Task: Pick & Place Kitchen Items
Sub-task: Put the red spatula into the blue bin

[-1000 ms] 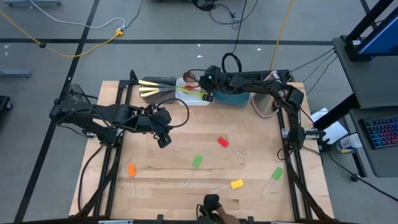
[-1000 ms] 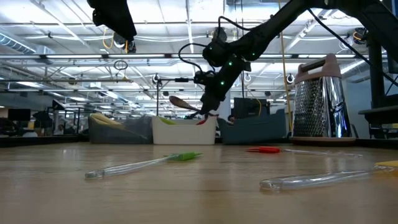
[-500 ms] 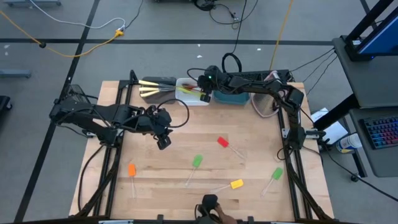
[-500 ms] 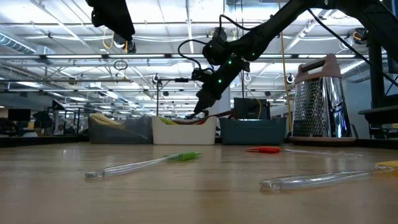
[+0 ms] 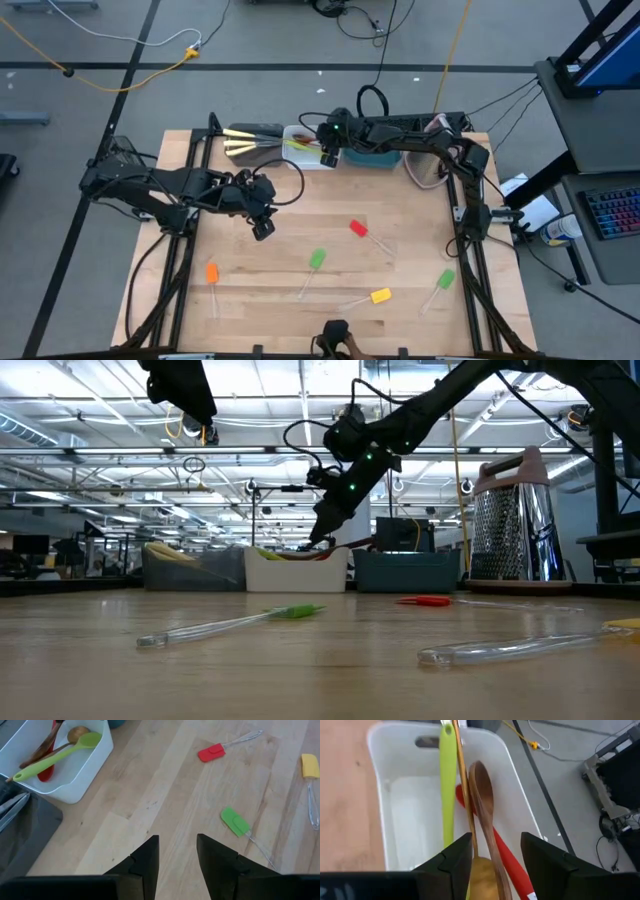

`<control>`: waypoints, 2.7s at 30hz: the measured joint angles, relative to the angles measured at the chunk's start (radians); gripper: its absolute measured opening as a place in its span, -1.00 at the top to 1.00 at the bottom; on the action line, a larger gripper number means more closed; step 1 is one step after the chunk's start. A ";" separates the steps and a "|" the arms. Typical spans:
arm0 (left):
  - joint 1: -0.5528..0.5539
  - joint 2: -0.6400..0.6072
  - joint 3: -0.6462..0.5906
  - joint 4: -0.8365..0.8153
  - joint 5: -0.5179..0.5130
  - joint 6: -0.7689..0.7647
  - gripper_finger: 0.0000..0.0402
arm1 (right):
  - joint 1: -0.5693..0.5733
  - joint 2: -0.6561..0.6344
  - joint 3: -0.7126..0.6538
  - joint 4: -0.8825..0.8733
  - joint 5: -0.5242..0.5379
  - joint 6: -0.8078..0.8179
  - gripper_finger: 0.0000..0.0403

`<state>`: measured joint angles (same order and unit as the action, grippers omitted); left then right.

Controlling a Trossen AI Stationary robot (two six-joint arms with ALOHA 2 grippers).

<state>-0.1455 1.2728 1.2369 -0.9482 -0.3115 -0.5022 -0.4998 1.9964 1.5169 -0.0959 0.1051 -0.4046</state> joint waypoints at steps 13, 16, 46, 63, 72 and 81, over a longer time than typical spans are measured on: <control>0.000 0.000 0.000 -0.002 0.000 0.004 0.32 | 0.155 -0.151 0.000 -0.199 -0.002 0.066 0.20; 0.000 0.000 0.000 -0.005 0.000 0.007 0.32 | 0.194 -0.172 -0.001 -0.268 -0.002 0.104 0.21; -0.073 0.000 0.000 -0.042 0.128 -0.061 0.32 | 0.585 -0.172 -0.189 -0.363 0.003 0.514 0.19; -0.099 0.001 0.000 -0.041 0.092 -0.061 0.32 | 0.545 -0.187 -0.355 -0.544 0.048 0.940 0.19; -0.099 0.001 0.000 -0.041 0.075 -0.049 0.32 | 0.509 -0.193 -0.417 -0.498 0.047 0.969 0.19; -0.099 0.001 0.000 -0.041 0.072 -0.028 0.32 | 0.489 -0.194 -0.471 -0.417 0.039 0.941 0.05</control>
<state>-0.2443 1.2736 1.2373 -0.9894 -0.2394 -0.5301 -0.0113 1.8024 1.0462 -0.5126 0.1445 0.5364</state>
